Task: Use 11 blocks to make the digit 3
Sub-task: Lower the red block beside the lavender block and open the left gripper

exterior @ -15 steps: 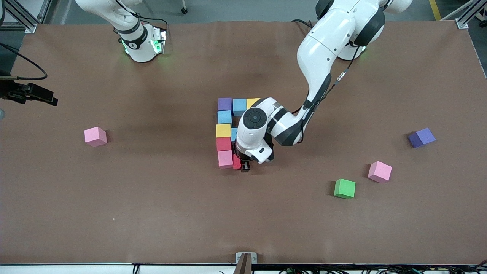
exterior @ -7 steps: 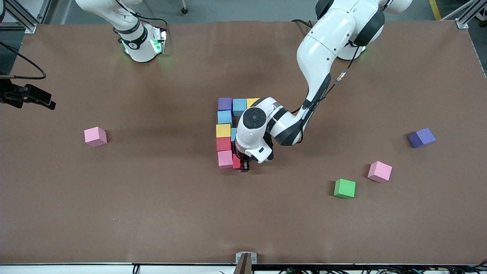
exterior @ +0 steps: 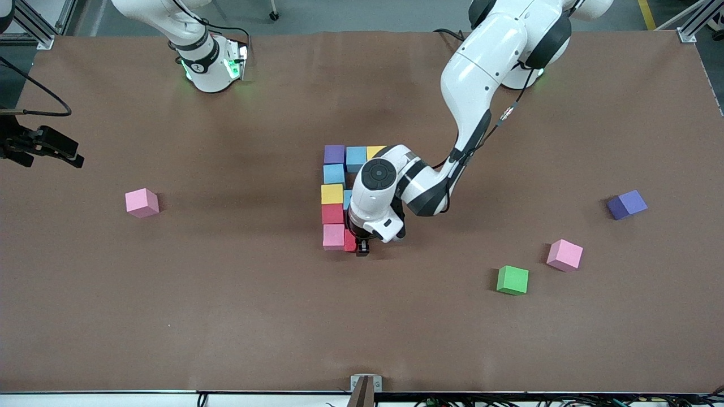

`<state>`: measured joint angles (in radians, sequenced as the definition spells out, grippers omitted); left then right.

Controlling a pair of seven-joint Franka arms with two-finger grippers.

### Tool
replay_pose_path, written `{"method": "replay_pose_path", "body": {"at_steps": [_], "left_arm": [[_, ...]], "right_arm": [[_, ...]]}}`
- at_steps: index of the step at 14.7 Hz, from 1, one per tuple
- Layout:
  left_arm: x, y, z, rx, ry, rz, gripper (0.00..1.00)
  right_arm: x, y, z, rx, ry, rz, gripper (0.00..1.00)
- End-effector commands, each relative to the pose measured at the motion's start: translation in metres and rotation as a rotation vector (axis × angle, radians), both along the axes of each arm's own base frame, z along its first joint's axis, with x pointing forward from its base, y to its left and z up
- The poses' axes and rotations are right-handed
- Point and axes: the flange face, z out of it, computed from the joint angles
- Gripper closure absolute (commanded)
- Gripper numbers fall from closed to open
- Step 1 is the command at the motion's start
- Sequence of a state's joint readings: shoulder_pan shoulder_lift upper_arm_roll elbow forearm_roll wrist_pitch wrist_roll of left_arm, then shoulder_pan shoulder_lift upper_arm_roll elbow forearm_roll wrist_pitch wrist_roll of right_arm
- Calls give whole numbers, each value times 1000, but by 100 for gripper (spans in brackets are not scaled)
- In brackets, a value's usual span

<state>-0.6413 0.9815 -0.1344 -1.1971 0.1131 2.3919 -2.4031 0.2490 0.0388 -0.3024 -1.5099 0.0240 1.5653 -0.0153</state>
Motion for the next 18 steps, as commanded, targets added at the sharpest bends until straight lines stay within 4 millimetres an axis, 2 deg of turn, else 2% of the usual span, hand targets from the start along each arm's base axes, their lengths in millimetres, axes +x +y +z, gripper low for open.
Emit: {"method": "replay_pose_path", "body": {"at_steps": [1,3,4,5,6,7,8,10,13,15,18], "left_arm": [[0,-3,0,0,-22,8,87],[-1,-2,-2,3,-21,5,86],[-2,-2,-4,6,-17,4,82],[-1,-1,-5,7,-16,4,72],[-2,-1,-6,8,-15,4,52],[-3,-2,-6,10,-17,-2,20],[-3,-3,-4,12,-22,-8,0],[0,-2,11,9,-31,-5,0],[-2,-2,48,28,-16,-6,0],[-5,2,87,51,5,-5,0],[-2,18,161,66,-24,-53,0]], "right_arm": [[-4,3,6,-3,-18,13,0],[-4,5,6,-3,-19,18,0],[-4,5,6,-3,-19,18,0],[-4,5,6,-3,-19,16,0],[-4,6,7,-1,-21,16,0],[-4,6,7,-1,-21,16,0],[-4,6,7,0,-20,16,0],[-4,6,7,0,-20,16,0],[-4,6,7,0,-20,16,0],[-4,6,7,0,-20,16,0],[-4,6,7,0,-20,18,0]]}}
